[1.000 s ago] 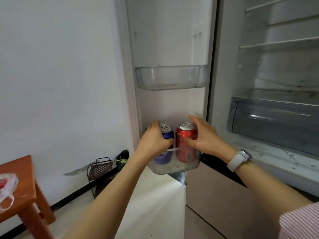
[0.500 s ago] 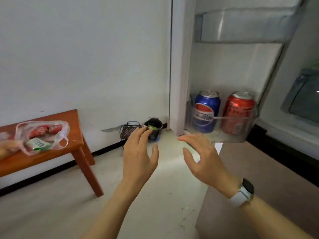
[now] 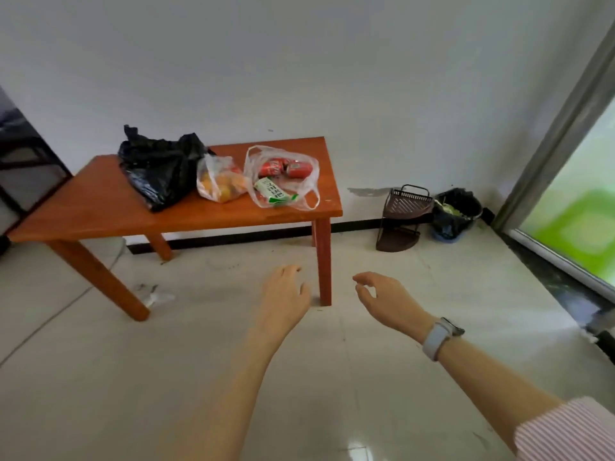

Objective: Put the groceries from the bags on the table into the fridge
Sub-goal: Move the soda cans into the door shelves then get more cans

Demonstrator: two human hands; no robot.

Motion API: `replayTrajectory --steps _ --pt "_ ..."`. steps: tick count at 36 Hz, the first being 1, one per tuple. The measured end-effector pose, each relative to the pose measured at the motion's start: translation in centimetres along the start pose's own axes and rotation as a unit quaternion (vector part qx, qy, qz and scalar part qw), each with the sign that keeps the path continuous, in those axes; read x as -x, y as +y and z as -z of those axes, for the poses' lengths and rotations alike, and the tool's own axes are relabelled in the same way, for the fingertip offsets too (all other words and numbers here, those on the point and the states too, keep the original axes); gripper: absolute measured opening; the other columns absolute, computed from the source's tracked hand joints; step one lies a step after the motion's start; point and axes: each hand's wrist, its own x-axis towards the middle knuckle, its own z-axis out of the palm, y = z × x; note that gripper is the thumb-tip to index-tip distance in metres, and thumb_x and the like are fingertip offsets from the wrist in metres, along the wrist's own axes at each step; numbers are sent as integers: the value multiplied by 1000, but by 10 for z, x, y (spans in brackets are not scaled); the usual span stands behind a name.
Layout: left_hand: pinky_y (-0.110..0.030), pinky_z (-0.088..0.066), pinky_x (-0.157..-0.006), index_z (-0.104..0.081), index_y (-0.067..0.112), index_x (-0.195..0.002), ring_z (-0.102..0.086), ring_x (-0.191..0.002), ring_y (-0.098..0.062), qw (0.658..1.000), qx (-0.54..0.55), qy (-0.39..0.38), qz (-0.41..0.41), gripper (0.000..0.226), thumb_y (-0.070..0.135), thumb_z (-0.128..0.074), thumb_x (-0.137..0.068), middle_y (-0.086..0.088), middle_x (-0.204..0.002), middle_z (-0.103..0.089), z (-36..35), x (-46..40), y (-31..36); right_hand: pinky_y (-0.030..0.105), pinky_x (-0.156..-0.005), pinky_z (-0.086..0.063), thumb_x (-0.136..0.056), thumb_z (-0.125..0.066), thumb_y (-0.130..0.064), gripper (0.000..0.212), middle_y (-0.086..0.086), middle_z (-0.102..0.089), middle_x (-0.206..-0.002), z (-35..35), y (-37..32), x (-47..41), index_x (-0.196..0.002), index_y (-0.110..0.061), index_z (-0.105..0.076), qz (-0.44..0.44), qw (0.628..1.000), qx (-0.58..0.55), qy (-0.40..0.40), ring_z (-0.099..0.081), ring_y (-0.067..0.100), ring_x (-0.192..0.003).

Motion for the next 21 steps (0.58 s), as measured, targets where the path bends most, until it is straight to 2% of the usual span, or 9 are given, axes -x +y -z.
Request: replayTrajectory --steps 3,8,15,21 --pt "-34 -32 -108 -45 7 -133 -42 -127 -22 1000 0 15 16 40 17 -46 -94 -10 -138 -46 26 -32 -38 22 -86 -41 -96 -40 -24 34 5 -60 -123 -21 -33 -44 -125 -13 -53 0 999 -30 -15 -58 19 -105" --pt "-33 -35 -104 -48 10 -130 -45 -124 -21 999 22 11 29 37 19 -46 -94 -8 -134 -50 46 -86 -81 24 -97 -38 -96 -42 -25 34 3 -59 -126 -39 -59 -112 -126 -14 -53 6 999 -39 -37 -54 18 -116" --pt "-33 -36 -103 -53 8 -124 -48 -120 -22 999 19 19 28 33 17 -50 -92 -9 -128 -54 42 -180 -114 24 -95 -38 -95 -41 -21 35 5 -57 -128 -46 -62 -220 -127 -11 -52 3 998 -38 -51 -53 20 -116" --pt "-29 -39 -98 -51 13 -126 -50 -118 -18 999 2 29 18 34 19 -51 -92 -4 -129 -53 36 -297 -127 26 -85 -44 -94 -44 -17 31 10 -63 -116 -48 -46 -346 -121 -9 -56 4 997 -72 -34 -59 26 -105"
